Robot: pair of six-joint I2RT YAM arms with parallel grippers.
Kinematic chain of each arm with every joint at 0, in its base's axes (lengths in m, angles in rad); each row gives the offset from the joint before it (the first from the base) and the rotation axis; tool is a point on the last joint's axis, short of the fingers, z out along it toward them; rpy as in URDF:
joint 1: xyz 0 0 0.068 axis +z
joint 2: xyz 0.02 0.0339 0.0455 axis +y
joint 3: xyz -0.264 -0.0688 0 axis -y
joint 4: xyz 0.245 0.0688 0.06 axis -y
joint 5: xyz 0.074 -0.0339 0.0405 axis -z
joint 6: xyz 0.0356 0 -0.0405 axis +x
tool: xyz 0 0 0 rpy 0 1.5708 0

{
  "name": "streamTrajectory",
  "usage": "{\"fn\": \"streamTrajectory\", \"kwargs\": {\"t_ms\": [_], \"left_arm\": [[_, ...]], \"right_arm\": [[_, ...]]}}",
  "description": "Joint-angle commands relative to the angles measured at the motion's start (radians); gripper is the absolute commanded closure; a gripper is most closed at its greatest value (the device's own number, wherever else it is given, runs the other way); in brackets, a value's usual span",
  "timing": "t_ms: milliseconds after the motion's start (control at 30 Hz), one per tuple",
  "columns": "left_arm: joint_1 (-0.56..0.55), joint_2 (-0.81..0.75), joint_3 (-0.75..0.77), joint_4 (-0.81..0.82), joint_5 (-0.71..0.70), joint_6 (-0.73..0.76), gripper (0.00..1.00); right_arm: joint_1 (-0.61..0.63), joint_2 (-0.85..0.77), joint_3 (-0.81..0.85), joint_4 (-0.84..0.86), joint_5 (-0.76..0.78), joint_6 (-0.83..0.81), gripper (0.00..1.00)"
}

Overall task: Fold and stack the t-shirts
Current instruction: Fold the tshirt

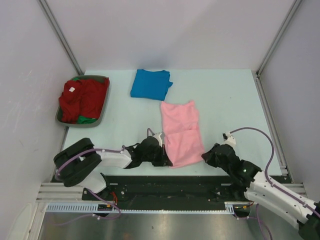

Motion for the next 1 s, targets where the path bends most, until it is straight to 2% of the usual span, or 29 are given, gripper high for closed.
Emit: {"fn": "streamTrajectory", "kwargs": {"t_ms": [0, 267, 300, 433, 567, 733, 967], "left_arm": [[-0.093, -0.138, -0.043, -0.130, -0.092, -0.052, 1.00], [-0.248, -0.402, -0.118, -0.243, -0.236, -0.173, 1.00], [-0.256, -0.429, -0.120, -0.281, -0.236, -0.181, 1.00], [-0.271, -0.538, -0.102, -0.354, -0.296, -0.166, 1.00], [-0.256, -0.580, 0.004, -0.463, -0.345, -0.085, 1.00], [-0.176, -0.542, 0.112, -0.461, -0.296, 0.017, 1.00], [-0.005, -0.497, 0.190, -0.443, -0.218, 0.103, 1.00]], "right_arm": [[0.142, -0.105, 0.059, -0.218, 0.128, 0.093, 1.00], [0.478, -0.050, 0.127, -0.296, 0.335, 0.257, 1.00], [0.546, -0.023, 0.131, -0.290, 0.355, 0.269, 1.00], [0.659, 0.051, 0.191, -0.255, 0.476, 0.266, 1.00], [0.661, 0.105, 0.259, -0.169, 0.504, 0.151, 1.00], [0.589, 0.140, 0.315, 0.030, 0.425, -0.073, 1.00], [0.316, 0.177, 0.343, 0.190, 0.168, -0.214, 1.00]]}}
